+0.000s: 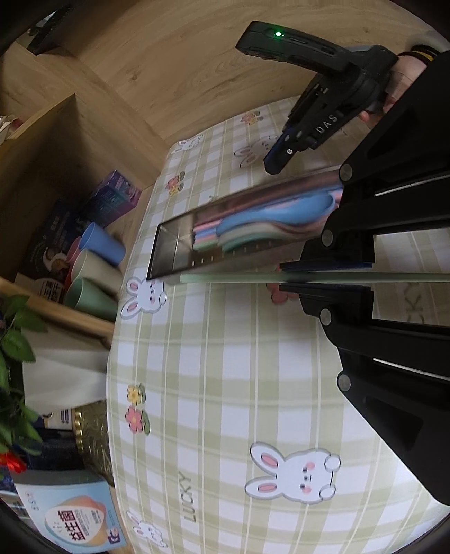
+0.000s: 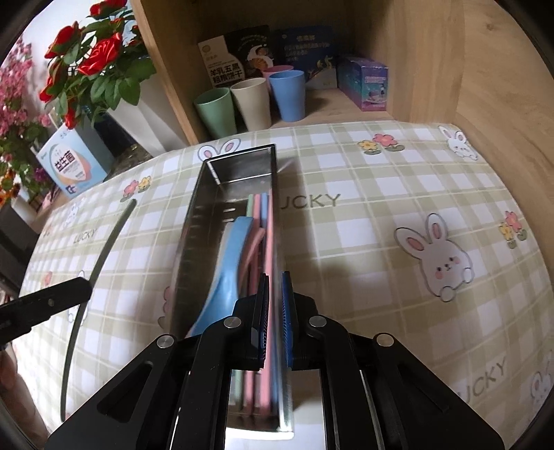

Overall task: Organize utensils
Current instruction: 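Drop the green chopstick into the tray with the left gripper while the right carries the pink one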

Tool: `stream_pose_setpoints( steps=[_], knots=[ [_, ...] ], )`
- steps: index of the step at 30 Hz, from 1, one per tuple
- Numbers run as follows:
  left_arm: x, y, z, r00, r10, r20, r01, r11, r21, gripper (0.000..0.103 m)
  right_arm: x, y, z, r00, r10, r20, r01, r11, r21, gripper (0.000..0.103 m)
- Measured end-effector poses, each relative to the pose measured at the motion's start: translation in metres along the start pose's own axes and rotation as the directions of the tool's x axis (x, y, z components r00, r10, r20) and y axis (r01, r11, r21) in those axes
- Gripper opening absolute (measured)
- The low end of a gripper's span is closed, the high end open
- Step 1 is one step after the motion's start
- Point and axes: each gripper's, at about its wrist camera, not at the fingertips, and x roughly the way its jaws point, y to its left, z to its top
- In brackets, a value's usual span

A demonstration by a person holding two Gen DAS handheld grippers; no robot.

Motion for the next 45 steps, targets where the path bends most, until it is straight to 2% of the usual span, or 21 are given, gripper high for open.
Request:
stream_pose_setpoints(
  steps=[10, 16, 24, 31, 34, 39, 45],
  knots=[
    [0.041, -0.049, 0.012, 0.995, -0.08, -0.054, 0.079, 0.996, -0.03, 0.006, -0.006, -0.027, -0.002, 0.999, -0.025, -0.026, 0.026, 0.999, 0.035, 0.008],
    [0.067, -0.062, 0.023, 0.995, -0.064, -0.075, 0.06, 0.997, -0.055, 0.006, -0.008, -0.04, -0.005, 0.999, -0.022, -0.028, 0.023, 0.998, 0.056, 0.008],
    [0.09, -0.061, 0.03, 0.993, -0.025, -0.112, 0.016, 0.997, -0.078, 0.006, -0.008, -0.055, -0.005, 0.999, -0.026, -0.024, 0.028, 0.996, 0.086, 0.008],
    [0.102, -0.069, 0.03, 0.99, -0.014, -0.141, 0.009, 0.999, -0.041, 0.006, -0.007, -0.058, -0.007, 0.999, -0.033, -0.03, 0.036, 0.995, 0.096, 0.008],
    [0.099, -0.073, 0.03, 0.992, -0.014, -0.127, 0.012, 1.0, -0.013, 0.007, -0.009, -0.058, -0.008, 0.999, -0.038, -0.031, 0.041, 0.994, 0.098, 0.008],
    [0.085, -0.081, 0.033, 0.996, -0.002, -0.091, 0.009, 0.997, 0.073, 0.014, -0.016, -0.056, -0.008, 0.998, -0.053, -0.028, 0.056, 0.994, 0.098, 0.008],
    [0.058, -0.08, 0.031, 0.997, 0.063, -0.034, -0.056, 0.982, 0.181, 0.015, -0.029, -0.047, -0.003, 0.998, -0.064, -0.009, 0.065, 0.994, 0.085, 0.008]
  ],
)
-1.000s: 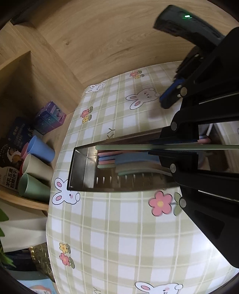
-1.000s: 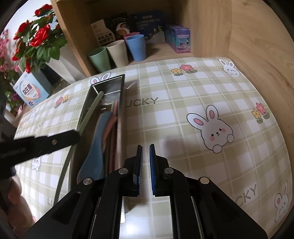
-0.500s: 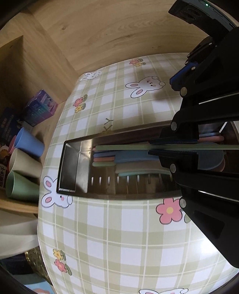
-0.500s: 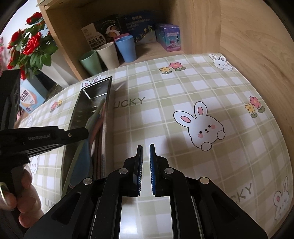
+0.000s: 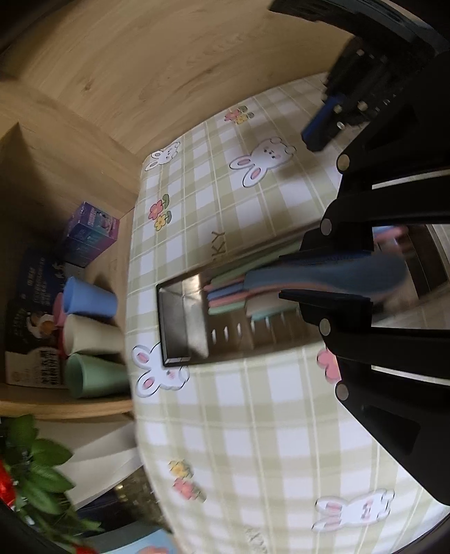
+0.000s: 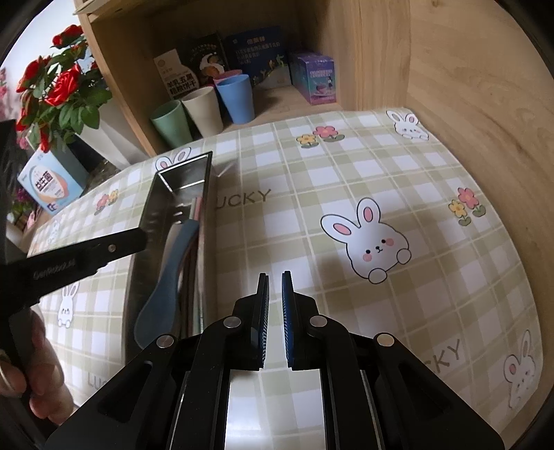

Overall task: Organize utensils
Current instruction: 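Drop the green chopstick into the tray with the left gripper while the right carries the pink one, then lower the pink chopstick into the steel tray with the right gripper and open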

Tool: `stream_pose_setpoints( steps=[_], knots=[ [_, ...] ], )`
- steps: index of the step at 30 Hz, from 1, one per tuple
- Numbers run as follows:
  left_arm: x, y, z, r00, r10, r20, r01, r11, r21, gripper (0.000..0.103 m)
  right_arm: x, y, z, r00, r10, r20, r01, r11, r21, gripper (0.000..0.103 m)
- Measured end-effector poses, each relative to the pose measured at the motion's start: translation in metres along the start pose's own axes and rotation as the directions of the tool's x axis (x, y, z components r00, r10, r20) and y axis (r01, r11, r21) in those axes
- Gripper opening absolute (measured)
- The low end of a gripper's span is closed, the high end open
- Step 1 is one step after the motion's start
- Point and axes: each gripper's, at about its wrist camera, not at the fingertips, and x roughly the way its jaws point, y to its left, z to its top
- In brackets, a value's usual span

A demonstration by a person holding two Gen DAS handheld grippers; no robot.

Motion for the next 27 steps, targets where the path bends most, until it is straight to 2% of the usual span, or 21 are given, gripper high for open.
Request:
stream_pose_setpoints(
  steps=[6, 15, 21, 27],
  knots=[
    [-0.023, 0.022, -0.005, 0.999, 0.019, 0.029, -0.019, 1.0, -0.009, 0.018, -0.009, 0.009, -0.005, 1.0, 0.003, -0.003, -0.003, 1.0, -0.022, 0.008],
    [-0.044, 0.042, -0.032, 0.996, 0.049, 0.07, -0.051, 0.998, 0.023, 0.02, -0.028, 0.031, -0.05, 0.995, 0.072, -0.071, -0.08, 0.989, -0.123, 0.008],
    [-0.054, 0.053, -0.05, 0.995, 0.053, 0.089, -0.056, 0.998, 0.04, 0.022, -0.025, 0.036, -0.072, 0.99, 0.069, -0.122, -0.087, 0.985, -0.149, 0.007],
    [-0.063, 0.069, -0.061, 0.992, 0.064, 0.105, -0.068, 0.997, 0.037, 0.023, -0.021, 0.051, -0.076, 0.989, 0.063, -0.136, -0.087, 0.979, -0.183, 0.006]
  ],
)
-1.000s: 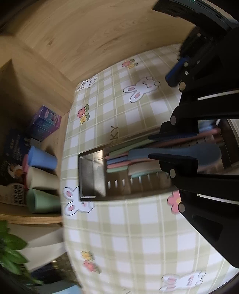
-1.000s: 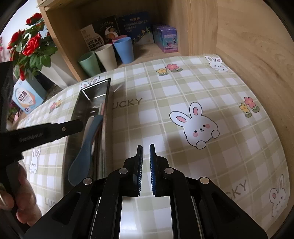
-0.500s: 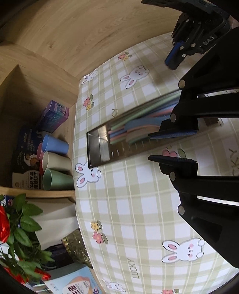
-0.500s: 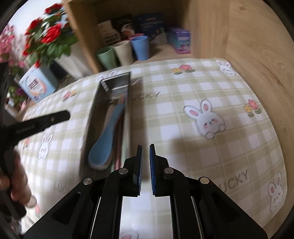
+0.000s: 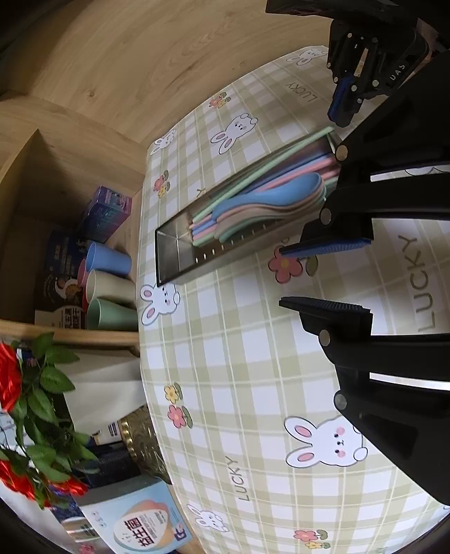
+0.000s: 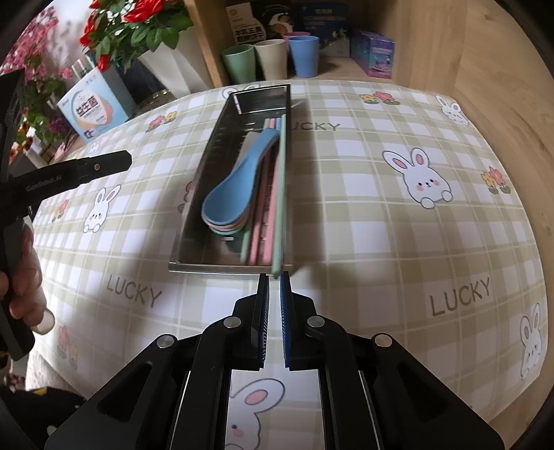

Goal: Organize utensils

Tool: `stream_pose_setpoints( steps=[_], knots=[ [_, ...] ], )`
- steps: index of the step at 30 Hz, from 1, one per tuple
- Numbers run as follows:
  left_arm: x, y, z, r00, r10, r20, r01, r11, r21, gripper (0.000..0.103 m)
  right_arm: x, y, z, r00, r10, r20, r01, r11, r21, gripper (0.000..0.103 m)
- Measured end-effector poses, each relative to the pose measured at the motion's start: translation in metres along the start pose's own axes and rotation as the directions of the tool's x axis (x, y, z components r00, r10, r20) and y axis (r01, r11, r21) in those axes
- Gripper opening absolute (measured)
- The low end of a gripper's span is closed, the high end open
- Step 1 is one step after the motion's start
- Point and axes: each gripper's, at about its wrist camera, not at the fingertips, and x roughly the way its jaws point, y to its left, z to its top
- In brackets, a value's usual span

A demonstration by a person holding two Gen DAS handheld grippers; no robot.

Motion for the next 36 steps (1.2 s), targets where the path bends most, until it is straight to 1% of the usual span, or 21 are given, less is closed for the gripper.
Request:
stream_pose_setpoints(
  steps=[6, 14, 17, 23, 24, 26, 30, 32, 34, 36],
  knots=[
    [-0.003, 0.018, -0.006, 1.0, 0.003, 0.001, -0.003, 0.999, -0.039, 0.024, 0.006, 0.007, 0.008, 1.0, -0.006, -0.011, 0.006, 1.0, -0.02, 0.004],
    [-0.007, 0.031, -0.01, 1.0, 0.011, 0.009, -0.01, 0.998, -0.064, 0.024, 0.02, 0.008, 0.026, 1.0, 0.015, -0.027, -0.015, 1.0, 0.003, 0.002],
    [-0.012, 0.034, -0.009, 1.0, 0.017, 0.02, -0.016, 0.998, -0.066, 0.024, 0.018, 0.01, 0.035, 1.0, 0.006, -0.013, -0.005, 1.0, 0.01, 0.002],
    [-0.033, 0.047, -0.004, 0.997, 0.051, 0.057, -0.047, 0.997, -0.062, 0.024, -0.004, 0.021, 0.055, 0.998, -0.029, 0.047, 0.029, 1.0, -0.001, 0.002],
    [-0.039, 0.05, -0.003, 0.996, 0.057, 0.068, -0.053, 0.997, -0.059, 0.025, -0.01, 0.024, 0.058, 0.997, -0.035, 0.065, 0.035, 0.999, -0.002, 0.002],
    [-0.053, 0.057, -0.002, 0.993, 0.073, 0.091, -0.068, 0.996, -0.051, 0.031, -0.019, 0.027, 0.063, 0.995, -0.038, 0.092, 0.038, 0.999, -0.002, 0.002],
    [-0.079, 0.07, 0.002, 0.986, 0.104, 0.134, -0.101, 0.994, -0.035, 0.033, -0.042, 0.038, 0.071, 0.988, -0.038, 0.152, 0.039, 0.999, -0.005, 0.004],
    [-0.095, 0.078, 0.003, 0.98, 0.119, 0.16, -0.116, 0.993, -0.028, 0.038, -0.054, 0.043, 0.075, 0.983, -0.028, 0.182, 0.029, 1.0, 0.0, 0.004],
    [-0.11, 0.083, 0.004, 0.976, 0.122, 0.181, -0.119, 0.993, -0.025, 0.04, -0.065, 0.048, 0.078, 0.977, -0.024, 0.211, 0.024, 1.0, 0.003, 0.004],
    [-0.129, 0.089, 0.006, 0.971, 0.114, 0.209, -0.111, 0.994, -0.025, 0.048, -0.075, 0.054, 0.08, 0.971, -0.021, 0.238, 0.02, 1.0, 0.003, 0.005]
  ],
)
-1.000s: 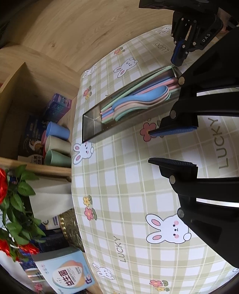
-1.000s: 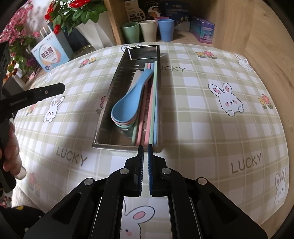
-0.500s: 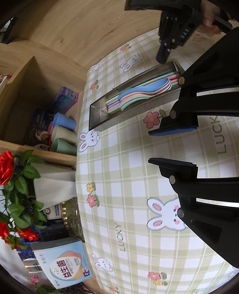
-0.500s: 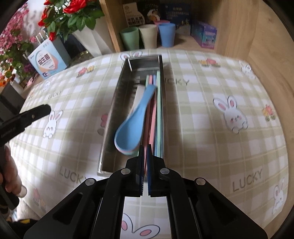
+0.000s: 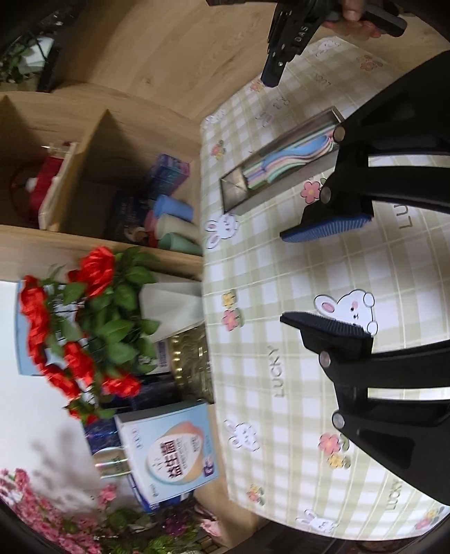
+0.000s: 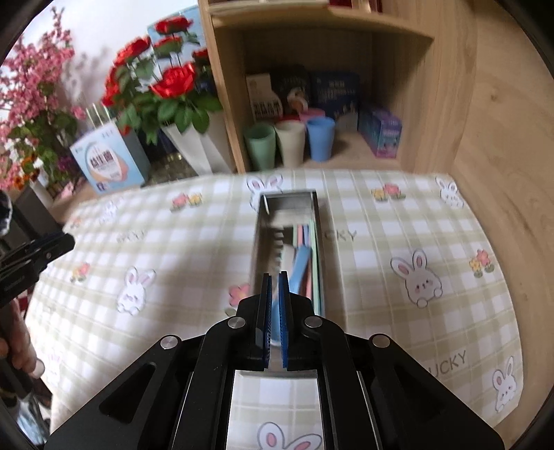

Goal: Organize utensils

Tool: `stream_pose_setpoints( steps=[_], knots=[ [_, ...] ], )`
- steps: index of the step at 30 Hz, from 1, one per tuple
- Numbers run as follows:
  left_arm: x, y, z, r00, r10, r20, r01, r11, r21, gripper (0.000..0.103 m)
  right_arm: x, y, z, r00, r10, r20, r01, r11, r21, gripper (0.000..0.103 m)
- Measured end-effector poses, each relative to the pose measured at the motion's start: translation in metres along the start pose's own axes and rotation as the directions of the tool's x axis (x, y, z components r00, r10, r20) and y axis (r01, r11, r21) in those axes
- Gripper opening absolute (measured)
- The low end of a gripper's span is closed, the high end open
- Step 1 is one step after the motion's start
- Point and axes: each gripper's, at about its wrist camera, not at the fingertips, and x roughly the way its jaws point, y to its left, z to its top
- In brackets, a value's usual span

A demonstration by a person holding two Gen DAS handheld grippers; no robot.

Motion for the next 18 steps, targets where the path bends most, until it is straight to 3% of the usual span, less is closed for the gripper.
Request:
stream_pose_setpoints(
  steps=[2, 6, 7, 8, 9, 11, 14, 18],
  knots=[
    [-0.018, 0.005, 0.004, 0.999, 0.003, 0.04, -0.003, 1.0, -0.003, 0.068, -0.01, 0.005, 0.005, 1.0, 0.008, 0.029, -0.008, 1.0, 0.001, 0.005],
    [-0.053, 0.01, 0.009, 0.993, 0.001, 0.121, -0.003, 1.0, 0.012, 0.091, -0.031, 0.014, 0.012, 0.995, 0.022, 0.093, -0.022, 1.0, -0.002, 0.006],
    [-0.058, 0.011, 0.01, 0.991, 0.001, 0.132, -0.004, 1.0, 0.016, 0.095, -0.037, 0.017, 0.013, 0.993, 0.028, 0.111, -0.028, 1.0, -0.003, 0.021],
    [-0.065, 0.011, 0.011, 0.989, 0.003, 0.146, -0.006, 1.0, 0.022, 0.097, -0.043, 0.019, 0.014, 0.991, 0.031, 0.134, -0.031, 1.0, -0.002, 0.039],
    [-0.072, 0.012, 0.012, 0.987, 0.006, 0.159, -0.01, 1.0, 0.026, 0.097, -0.051, 0.021, 0.015, 0.985, 0.035, 0.17, -0.035, 0.999, -0.002, 0.068],
    [-0.082, 0.015, 0.013, 0.984, 0.019, 0.177, -0.024, 0.999, 0.029, 0.097, -0.06, 0.026, 0.015, 0.981, 0.035, 0.193, -0.033, 0.999, -0.013, 0.068],
    [-0.091, 0.015, 0.013, 0.981, 0.038, 0.192, -0.046, 0.998, 0.036, 0.097, -0.07, 0.031, 0.018, 0.976, 0.043, 0.213, -0.043, 0.999, -0.005, 0.086],
    [-0.102, 0.016, 0.011, 0.972, 0.075, 0.223, -0.083, 0.996, 0.027, 0.097, -0.081, 0.042, 0.017, 0.969, 0.039, 0.245, -0.035, 0.999, -0.021, 0.088]
  ],
)
